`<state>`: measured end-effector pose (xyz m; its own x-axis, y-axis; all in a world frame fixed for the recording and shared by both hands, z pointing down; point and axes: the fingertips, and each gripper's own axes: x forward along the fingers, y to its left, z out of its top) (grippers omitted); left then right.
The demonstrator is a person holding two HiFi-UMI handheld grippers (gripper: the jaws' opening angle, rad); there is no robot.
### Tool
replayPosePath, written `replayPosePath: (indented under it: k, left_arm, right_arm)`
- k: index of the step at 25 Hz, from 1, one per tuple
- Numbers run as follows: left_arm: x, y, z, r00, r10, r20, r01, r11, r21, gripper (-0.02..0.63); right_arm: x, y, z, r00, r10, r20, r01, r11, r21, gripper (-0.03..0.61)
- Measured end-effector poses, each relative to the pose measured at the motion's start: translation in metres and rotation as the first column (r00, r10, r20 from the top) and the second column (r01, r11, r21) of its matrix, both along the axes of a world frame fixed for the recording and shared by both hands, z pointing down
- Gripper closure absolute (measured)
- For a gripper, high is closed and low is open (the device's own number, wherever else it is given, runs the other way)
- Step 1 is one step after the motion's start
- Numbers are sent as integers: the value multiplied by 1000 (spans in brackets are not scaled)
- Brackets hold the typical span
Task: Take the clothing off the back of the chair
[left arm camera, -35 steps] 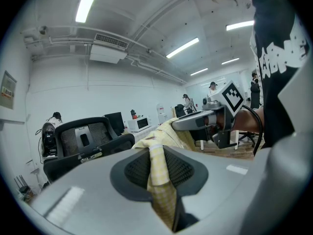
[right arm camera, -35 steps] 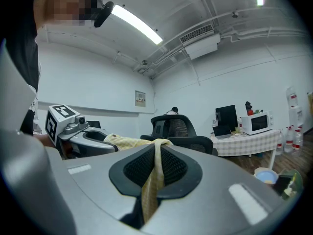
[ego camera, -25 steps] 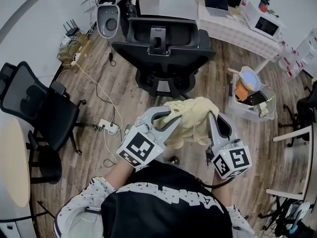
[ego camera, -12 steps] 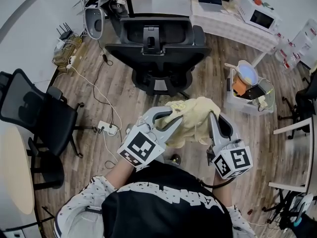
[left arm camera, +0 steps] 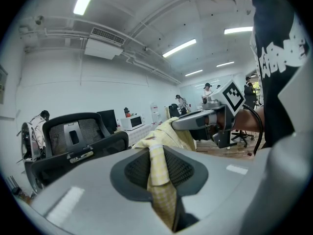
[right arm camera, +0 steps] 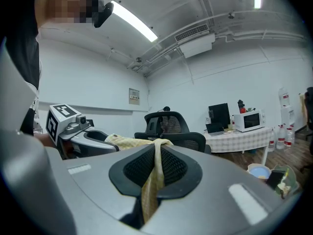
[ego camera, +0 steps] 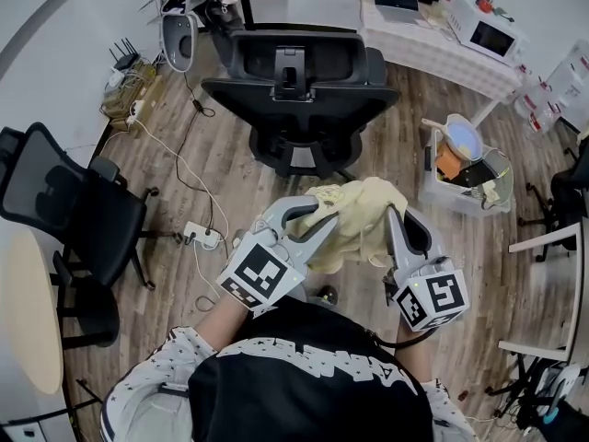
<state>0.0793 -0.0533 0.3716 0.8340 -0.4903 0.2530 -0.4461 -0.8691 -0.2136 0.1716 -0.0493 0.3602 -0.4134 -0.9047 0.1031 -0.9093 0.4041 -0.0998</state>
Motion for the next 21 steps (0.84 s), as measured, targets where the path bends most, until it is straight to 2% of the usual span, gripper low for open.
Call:
replayPosePath:
  k: [21]
  left_arm:
    - [-5,1,-3,1000,-16,1,16,1000,4,551]
  right_arm:
    - [-6,-1,-3,1000,-19,-4,19,1000,6,537]
